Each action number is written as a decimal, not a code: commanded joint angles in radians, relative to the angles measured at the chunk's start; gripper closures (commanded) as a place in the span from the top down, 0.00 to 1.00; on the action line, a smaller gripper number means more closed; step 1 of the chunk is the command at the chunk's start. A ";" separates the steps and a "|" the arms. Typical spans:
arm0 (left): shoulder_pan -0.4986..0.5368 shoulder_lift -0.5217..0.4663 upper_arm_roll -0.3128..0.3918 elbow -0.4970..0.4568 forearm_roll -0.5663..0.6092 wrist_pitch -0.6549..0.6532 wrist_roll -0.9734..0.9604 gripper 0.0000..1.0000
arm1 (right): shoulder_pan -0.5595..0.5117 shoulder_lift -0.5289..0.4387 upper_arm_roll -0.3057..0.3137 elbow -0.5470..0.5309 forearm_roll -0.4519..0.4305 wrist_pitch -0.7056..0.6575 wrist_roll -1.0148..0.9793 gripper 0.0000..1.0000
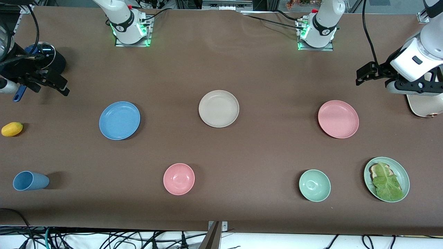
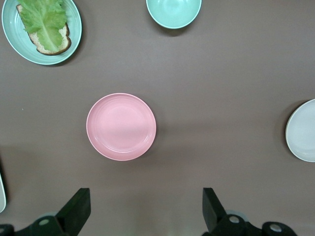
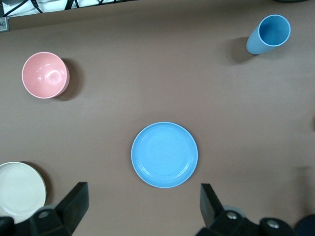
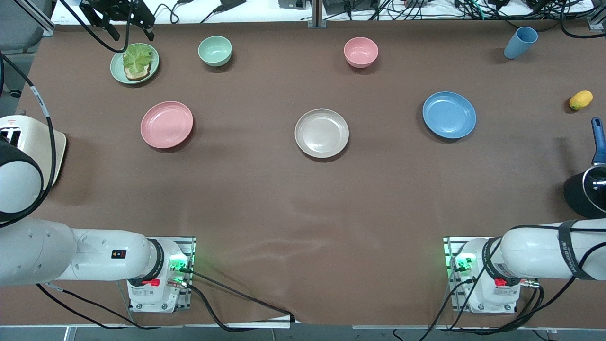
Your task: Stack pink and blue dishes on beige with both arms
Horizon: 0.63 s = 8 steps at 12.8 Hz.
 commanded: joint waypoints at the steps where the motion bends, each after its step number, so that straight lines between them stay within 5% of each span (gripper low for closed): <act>1: -0.003 0.017 0.002 0.036 -0.008 -0.026 -0.005 1.00 | -0.006 -0.014 0.008 -0.010 -0.001 -0.007 0.002 1.00; 8: -0.002 0.017 0.010 0.036 -0.008 -0.026 -0.001 1.00 | -0.006 -0.016 0.008 -0.011 -0.001 -0.007 0.002 1.00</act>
